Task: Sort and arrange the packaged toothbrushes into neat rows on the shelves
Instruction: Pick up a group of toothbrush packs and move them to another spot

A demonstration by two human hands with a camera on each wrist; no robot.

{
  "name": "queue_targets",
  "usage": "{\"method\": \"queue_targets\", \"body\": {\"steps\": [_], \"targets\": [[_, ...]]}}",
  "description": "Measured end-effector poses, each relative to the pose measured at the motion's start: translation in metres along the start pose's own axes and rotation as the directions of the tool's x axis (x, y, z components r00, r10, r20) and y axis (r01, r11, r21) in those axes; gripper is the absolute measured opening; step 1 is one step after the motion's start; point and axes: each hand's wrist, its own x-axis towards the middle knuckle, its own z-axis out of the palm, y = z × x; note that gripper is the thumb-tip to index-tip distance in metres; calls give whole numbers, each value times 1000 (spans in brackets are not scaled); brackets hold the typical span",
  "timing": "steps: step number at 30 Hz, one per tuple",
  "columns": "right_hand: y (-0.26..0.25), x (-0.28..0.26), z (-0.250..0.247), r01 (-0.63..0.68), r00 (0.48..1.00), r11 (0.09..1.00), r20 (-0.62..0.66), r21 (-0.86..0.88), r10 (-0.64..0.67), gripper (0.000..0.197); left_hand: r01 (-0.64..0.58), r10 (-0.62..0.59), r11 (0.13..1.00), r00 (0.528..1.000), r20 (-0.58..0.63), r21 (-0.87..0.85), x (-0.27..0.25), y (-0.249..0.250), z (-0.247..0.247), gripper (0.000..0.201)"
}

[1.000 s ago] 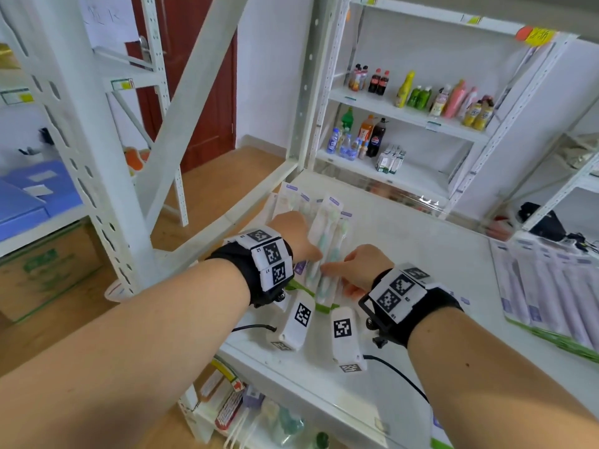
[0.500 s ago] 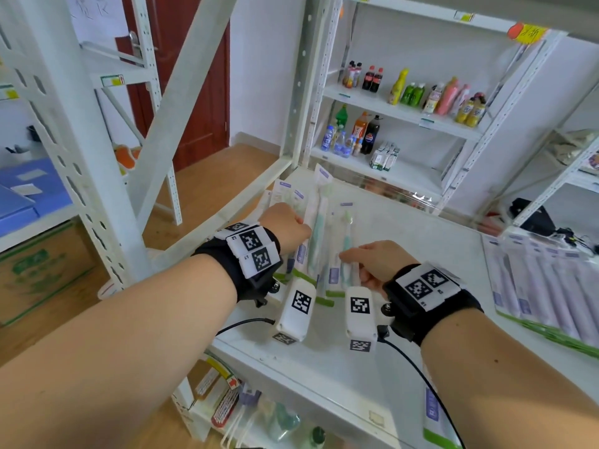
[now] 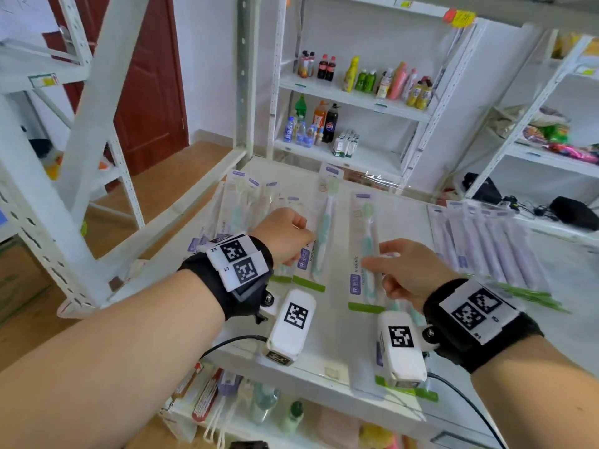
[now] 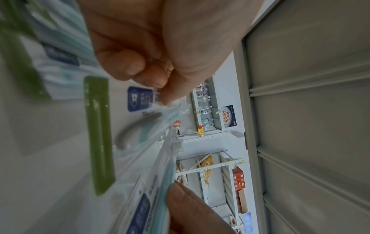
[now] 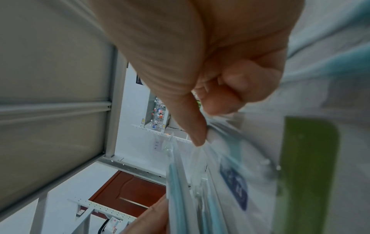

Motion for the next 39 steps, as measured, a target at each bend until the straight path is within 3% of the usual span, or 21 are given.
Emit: {"method": "queue_targets", "body": {"steps": [6, 9, 15, 24, 29, 34, 39], "targets": [[20, -26, -11, 20, 1000, 995, 23, -101, -17, 58, 35, -27, 995, 996, 87, -95, -8, -5, 25, 18], [28, -34, -10, 29, 999, 984, 27, -177, -25, 70, 68, -55, 991, 992, 115, -112, -11, -10, 34, 12], [35, -46, -6, 40, 997, 955, 78, -293, -18, 81, 110, -88, 990, 970, 228, -85, -19, -18, 54, 29], [33, -57, 2, 141, 990, 878, 79, -456, -118, 69, 85, -58, 993, 957, 284, -83, -33, -21, 70, 43], [32, -59, 0, 166, 985, 758, 62, -631, -164, 72, 73, -58, 996, 957, 283, -42, -35, -22, 72, 48], [35, -61, 0, 125, 991, 756, 46, -643, -125, 69, 62, -55, 998, 960, 276, -19, -36, -23, 73, 49], [40, -64, -14, 115, 988, 804, -20, -584, -156, 53, 44, -41, 999, 956, 289, -4, -37, -24, 73, 52]]}}
